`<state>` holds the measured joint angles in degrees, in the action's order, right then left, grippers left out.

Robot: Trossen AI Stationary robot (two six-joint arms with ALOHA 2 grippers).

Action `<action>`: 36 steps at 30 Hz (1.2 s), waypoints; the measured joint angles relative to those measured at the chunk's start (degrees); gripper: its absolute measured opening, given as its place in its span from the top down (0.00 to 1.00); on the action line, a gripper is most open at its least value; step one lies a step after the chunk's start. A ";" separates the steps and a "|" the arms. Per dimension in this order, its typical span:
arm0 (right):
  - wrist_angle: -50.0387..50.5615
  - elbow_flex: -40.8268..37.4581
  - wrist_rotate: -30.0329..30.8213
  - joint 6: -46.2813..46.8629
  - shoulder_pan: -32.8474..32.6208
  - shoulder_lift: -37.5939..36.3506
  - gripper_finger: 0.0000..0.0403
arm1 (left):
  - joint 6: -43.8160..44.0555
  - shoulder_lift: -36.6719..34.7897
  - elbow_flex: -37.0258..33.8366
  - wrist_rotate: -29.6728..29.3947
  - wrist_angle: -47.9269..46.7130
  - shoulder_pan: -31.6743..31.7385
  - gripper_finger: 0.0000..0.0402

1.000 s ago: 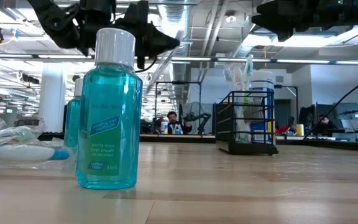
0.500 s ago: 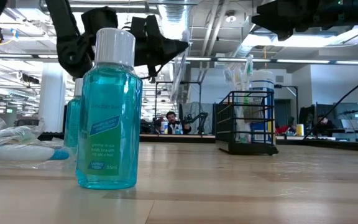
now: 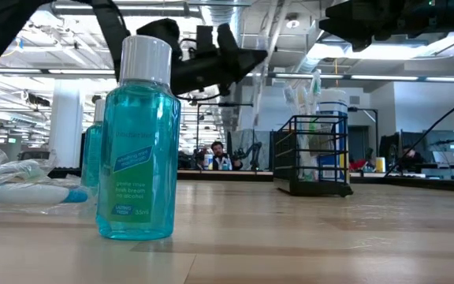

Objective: Pick & Place toothbrushing station
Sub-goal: Put the top purple toothbrush into the wire mesh organizer

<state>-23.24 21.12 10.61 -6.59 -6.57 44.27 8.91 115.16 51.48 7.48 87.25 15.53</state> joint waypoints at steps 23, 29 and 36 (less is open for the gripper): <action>0.02 0.00 -0.02 -3.06 3.83 0.00 0.58 | -0.57 7.36 9.88 1.95 1.00 0.52 0.99; 0.02 0.00 -0.02 -3.04 5.55 0.00 0.58 | -0.60 7.36 9.94 1.93 1.16 0.57 0.99; 0.02 0.00 -0.02 -3.04 6.36 0.00 0.58 | -0.77 8.54 11.79 3.37 1.02 0.26 0.99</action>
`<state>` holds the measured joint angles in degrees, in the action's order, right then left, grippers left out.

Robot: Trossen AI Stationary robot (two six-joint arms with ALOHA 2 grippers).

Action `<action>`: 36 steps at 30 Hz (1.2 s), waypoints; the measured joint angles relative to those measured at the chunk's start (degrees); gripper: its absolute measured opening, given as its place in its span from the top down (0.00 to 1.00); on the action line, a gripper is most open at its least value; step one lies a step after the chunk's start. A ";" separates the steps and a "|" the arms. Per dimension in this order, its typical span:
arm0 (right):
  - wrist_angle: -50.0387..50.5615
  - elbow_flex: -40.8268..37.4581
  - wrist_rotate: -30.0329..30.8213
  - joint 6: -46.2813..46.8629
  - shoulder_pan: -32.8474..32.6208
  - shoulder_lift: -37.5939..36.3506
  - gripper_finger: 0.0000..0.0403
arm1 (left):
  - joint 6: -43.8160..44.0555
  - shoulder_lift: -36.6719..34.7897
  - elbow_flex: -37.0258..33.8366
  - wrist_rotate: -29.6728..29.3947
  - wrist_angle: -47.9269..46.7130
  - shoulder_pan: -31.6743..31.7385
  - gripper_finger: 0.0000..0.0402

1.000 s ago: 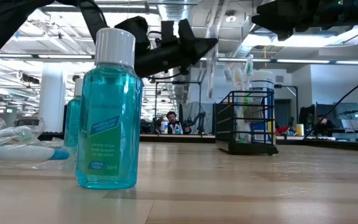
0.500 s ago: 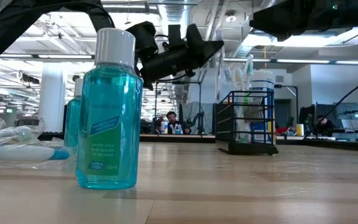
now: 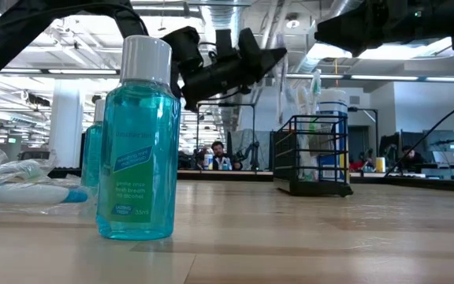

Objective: Pick & Place toothbrushing station
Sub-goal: Put the top purple toothbrush into the wire mesh organizer

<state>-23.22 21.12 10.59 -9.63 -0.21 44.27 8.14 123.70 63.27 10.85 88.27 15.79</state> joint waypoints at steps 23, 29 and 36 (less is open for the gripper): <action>0.07 0.00 -0.02 0.17 -0.04 0.00 0.58 | -0.19 2.84 0.82 1.84 -0.79 -0.17 0.99; 0.09 0.00 -0.02 0.17 -0.04 0.00 0.58 | -1.37 2.84 -1.34 1.86 -0.83 -0.17 0.99; 0.09 0.00 -0.04 0.17 -0.04 0.00 0.58 | -1.75 2.82 -1.56 1.88 -1.23 -0.17 0.96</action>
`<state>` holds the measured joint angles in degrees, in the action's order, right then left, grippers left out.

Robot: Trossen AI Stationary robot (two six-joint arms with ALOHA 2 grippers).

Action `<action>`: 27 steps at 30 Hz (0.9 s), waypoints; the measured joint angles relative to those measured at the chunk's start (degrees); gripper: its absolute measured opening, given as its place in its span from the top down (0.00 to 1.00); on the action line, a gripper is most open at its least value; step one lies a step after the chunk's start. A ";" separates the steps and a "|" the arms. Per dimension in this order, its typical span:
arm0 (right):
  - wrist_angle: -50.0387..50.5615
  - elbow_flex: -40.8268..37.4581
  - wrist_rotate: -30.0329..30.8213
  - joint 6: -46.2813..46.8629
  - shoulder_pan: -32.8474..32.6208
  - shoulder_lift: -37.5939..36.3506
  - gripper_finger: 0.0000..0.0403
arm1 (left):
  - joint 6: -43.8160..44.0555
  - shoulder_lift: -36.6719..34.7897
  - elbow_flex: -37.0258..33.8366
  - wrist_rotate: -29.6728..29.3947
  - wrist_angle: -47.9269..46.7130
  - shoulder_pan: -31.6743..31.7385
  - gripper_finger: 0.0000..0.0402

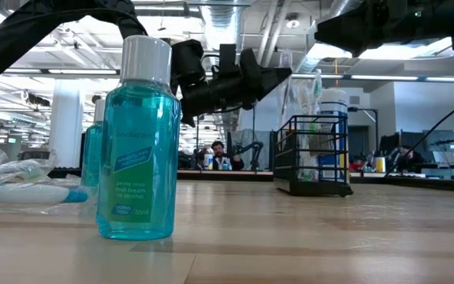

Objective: Pick & Place toothbrushing station
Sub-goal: Put the top purple toothbrush into the wire mesh organizer

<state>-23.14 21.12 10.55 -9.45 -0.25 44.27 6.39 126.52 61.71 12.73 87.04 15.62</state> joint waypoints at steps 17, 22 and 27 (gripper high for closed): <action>0.39 0.00 0.00 -0.02 0.00 0.00 0.58 | 0.00 -0.04 -0.02 1.31 -3.54 -0.11 0.90; 0.39 0.00 0.00 -0.02 0.00 0.00 0.58 | 0.02 -0.04 -0.02 1.47 -3.56 -0.11 0.84; 0.38 0.00 0.00 -0.02 0.00 0.00 0.58 | 0.02 -0.47 -0.14 1.49 -3.65 -0.11 0.76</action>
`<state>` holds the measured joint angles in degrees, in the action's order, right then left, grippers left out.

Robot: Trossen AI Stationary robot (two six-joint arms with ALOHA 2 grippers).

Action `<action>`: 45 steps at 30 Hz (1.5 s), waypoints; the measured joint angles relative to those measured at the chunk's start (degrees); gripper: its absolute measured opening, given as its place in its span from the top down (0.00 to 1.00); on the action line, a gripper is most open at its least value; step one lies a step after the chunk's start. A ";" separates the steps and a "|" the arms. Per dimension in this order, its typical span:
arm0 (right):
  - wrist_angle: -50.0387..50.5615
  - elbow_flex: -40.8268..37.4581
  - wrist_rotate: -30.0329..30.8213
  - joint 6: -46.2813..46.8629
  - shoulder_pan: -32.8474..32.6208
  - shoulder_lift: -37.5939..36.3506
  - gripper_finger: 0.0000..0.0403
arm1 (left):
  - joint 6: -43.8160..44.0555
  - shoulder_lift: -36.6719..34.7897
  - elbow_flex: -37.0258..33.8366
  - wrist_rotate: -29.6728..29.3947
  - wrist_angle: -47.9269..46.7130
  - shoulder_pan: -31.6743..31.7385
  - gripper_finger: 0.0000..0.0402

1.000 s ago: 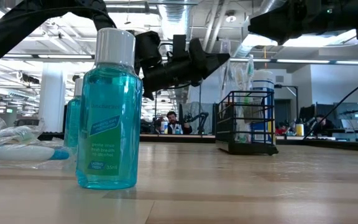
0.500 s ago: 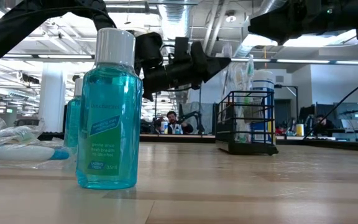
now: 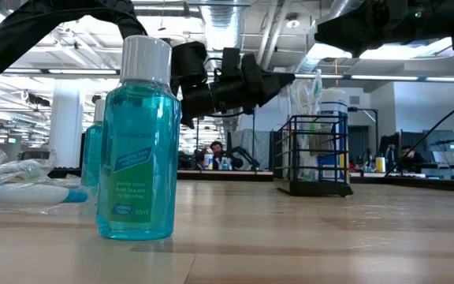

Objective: Pick & Place toothbrushing station
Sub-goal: Put the top purple toothbrush into the wire mesh organizer, then put the top blue toothbrush into the wire mesh organizer

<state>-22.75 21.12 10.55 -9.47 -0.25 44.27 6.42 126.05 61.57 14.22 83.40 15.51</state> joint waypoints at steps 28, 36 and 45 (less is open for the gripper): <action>-0.19 0.00 0.00 0.48 -0.12 0.00 0.58 | -5.76 -37.82 -22.41 -1.93 -38.55 -2.02 0.72; -0.16 0.00 0.00 1.97 -0.14 -0.01 0.58 | -2.66 -47.33 -32.93 -2.99 -42.27 -5.35 0.75; -0.13 0.00 0.00 1.99 -0.11 -0.01 0.58 | -0.98 -53.42 -39.77 -11.36 -46.84 -9.93 0.78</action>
<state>-22.89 21.12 10.55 -7.49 -0.36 44.26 5.43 72.62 21.80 2.86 36.56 5.58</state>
